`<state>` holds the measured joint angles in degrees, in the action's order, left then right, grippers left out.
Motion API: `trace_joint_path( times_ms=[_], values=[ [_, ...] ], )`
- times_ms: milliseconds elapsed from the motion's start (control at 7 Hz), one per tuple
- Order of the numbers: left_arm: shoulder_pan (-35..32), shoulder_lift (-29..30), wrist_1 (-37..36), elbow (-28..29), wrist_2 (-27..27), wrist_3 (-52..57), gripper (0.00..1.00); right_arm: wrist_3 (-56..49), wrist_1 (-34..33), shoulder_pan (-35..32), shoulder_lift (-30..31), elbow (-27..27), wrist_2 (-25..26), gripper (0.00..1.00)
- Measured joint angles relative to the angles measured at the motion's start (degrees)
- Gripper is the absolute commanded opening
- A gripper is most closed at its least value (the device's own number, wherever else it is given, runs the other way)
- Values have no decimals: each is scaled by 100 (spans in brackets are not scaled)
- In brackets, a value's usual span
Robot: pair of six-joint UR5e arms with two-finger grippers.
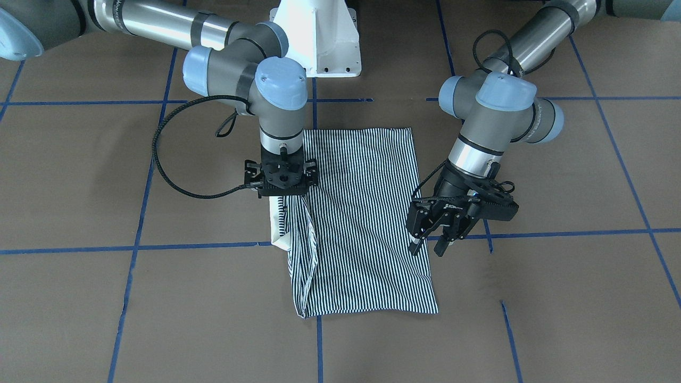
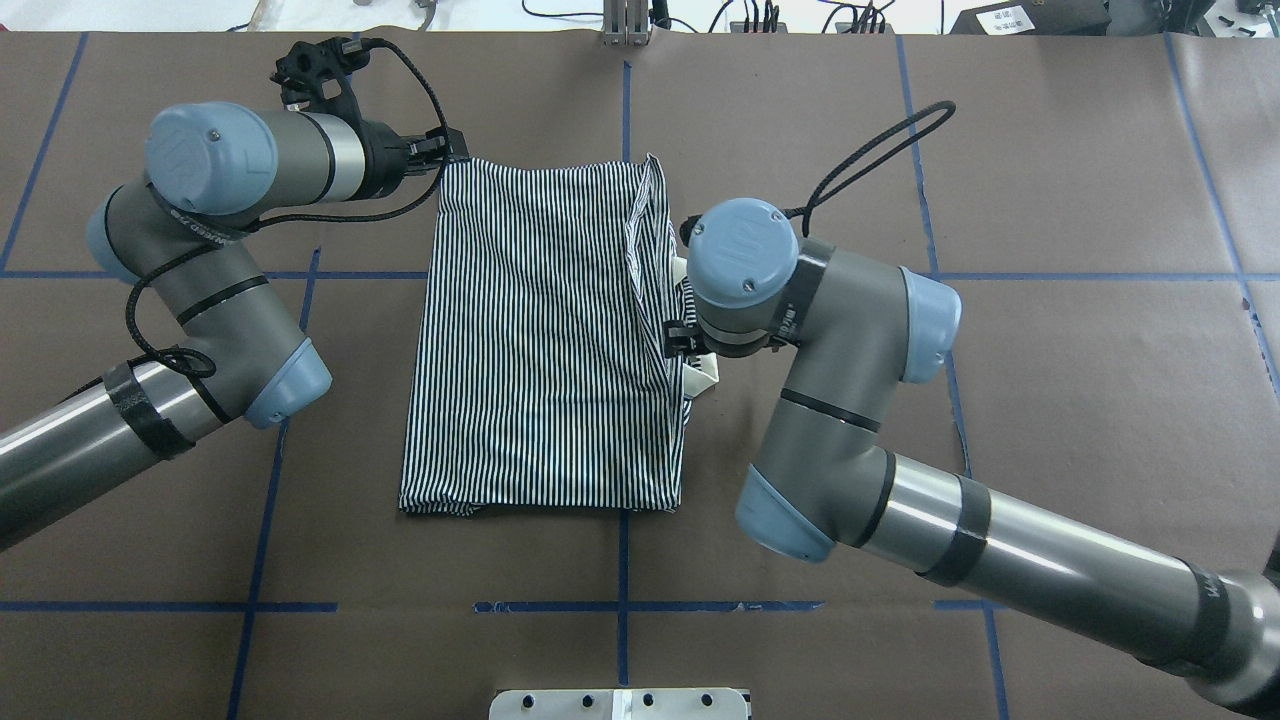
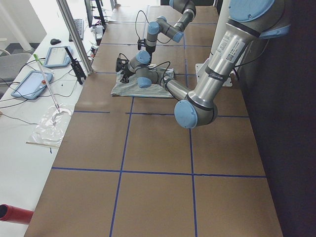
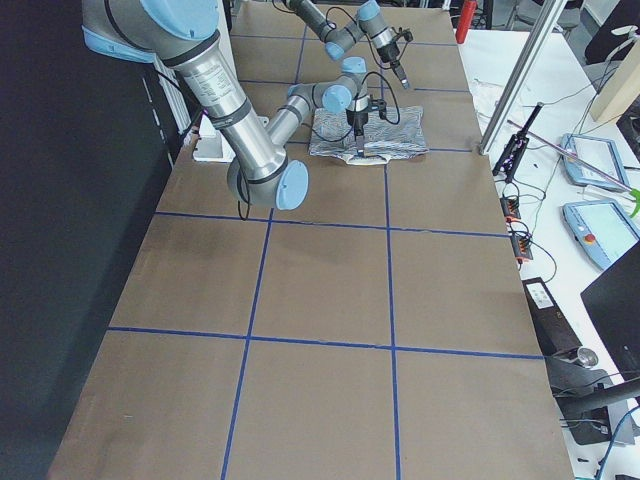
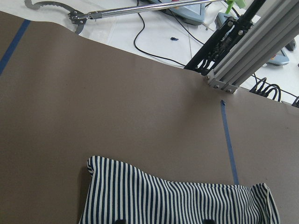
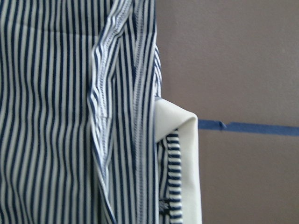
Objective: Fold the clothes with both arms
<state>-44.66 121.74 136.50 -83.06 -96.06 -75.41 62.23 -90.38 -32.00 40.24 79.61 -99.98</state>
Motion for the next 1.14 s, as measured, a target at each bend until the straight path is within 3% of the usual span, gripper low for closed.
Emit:
trace_joint_path(
  times_ms=[286, 571, 857, 1143],
  values=[
    [1, -52, 0, -50, 0, 0, 63, -57, 503, -78, -339, -802, 12, 100],
    [1, -68, 0, -70, -6, 0, 63, -249, 584, -251, -386, -1141, -77, 100],
    [1, -71, 0, -96, -8, 0, 63, -504, 582, -477, -182, -1073, -446, 100],
    [1, -71, 0, -124, -9, 0, 63, -383, 552, -492, 65, -626, -569, 100]
  ],
)
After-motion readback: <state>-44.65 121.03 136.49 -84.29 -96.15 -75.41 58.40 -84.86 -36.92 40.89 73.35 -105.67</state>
